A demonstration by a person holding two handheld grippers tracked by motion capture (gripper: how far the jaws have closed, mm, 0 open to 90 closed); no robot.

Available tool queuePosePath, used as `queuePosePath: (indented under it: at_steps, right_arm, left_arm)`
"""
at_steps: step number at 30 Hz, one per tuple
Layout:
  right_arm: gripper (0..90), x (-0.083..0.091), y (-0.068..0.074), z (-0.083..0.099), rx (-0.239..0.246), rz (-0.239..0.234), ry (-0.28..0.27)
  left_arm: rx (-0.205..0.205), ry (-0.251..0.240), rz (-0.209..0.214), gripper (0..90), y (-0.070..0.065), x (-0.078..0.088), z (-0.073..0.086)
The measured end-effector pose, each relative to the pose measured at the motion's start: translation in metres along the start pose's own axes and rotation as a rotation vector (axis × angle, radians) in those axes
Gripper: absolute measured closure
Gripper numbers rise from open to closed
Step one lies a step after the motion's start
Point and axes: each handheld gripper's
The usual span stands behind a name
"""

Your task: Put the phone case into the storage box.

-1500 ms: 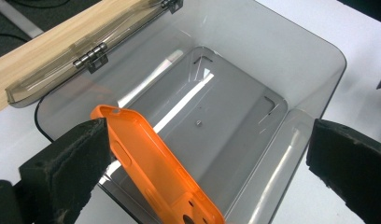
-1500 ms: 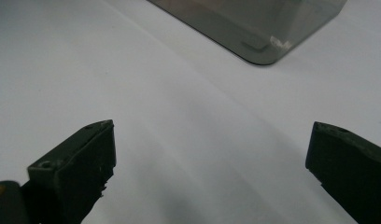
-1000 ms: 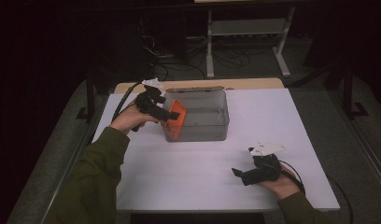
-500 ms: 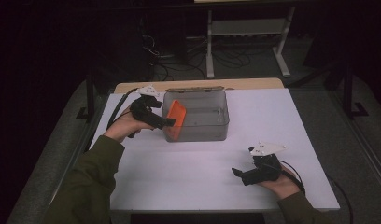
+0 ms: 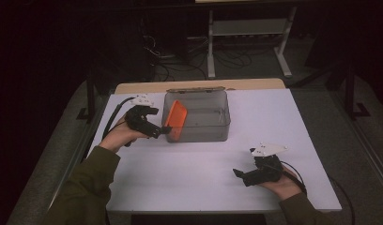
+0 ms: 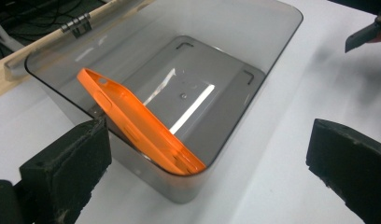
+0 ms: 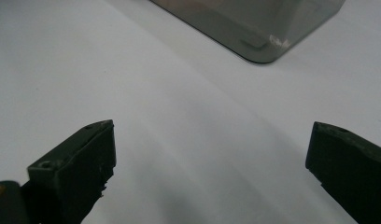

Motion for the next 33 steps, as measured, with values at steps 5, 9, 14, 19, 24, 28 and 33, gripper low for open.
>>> queuePosePath:
  at_steps: [5,9,14,19,24,28,33]
  right_arm:
    - [1.2,0.0,0.0,0.0,-0.001,0.0,0.001]
    - [1.2,0.0,0.0,0.0,-0.002,0.001,0.001]
    - [1.2,0.0,0.0,0.0,0.0,0.001,0.0]
    - [1.2,0.0,0.0,0.0,-0.001,0.0,0.002]
    - [1.2,0.0,0.0,0.0,-0.001,-0.001,0.002]
    - [1.2,-0.001,0.0,0.0,0.001,-0.005,0.004]
    - [1.2,-0.001,0.0,0.0,0.002,-0.006,0.005]
  left_arm:
    - [-0.003,-0.01,0.0,0.0,-0.002,0.001,0.011]
    - [-0.011,-0.017,-0.006,0.0,-0.003,0.002,0.019]
    - [-0.014,-0.021,-0.016,0.0,-0.006,0.002,0.032]
    - [-0.025,-0.02,-0.029,0.0,-0.009,0.002,0.046]
    - [-0.036,-0.031,-0.03,0.0,-0.013,0.002,0.056]
    - [-0.04,-0.037,-0.031,0.0,-0.018,0.002,0.064]
    - [-0.046,-0.049,-0.023,0.0,-0.024,0.002,0.073]
Point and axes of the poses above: each handheld gripper's, and its own axes: x roughly backward along the jaws, z roughly out of its underside, y roughly to its left, and after that the axes turned 10 degrees about x, right-handed
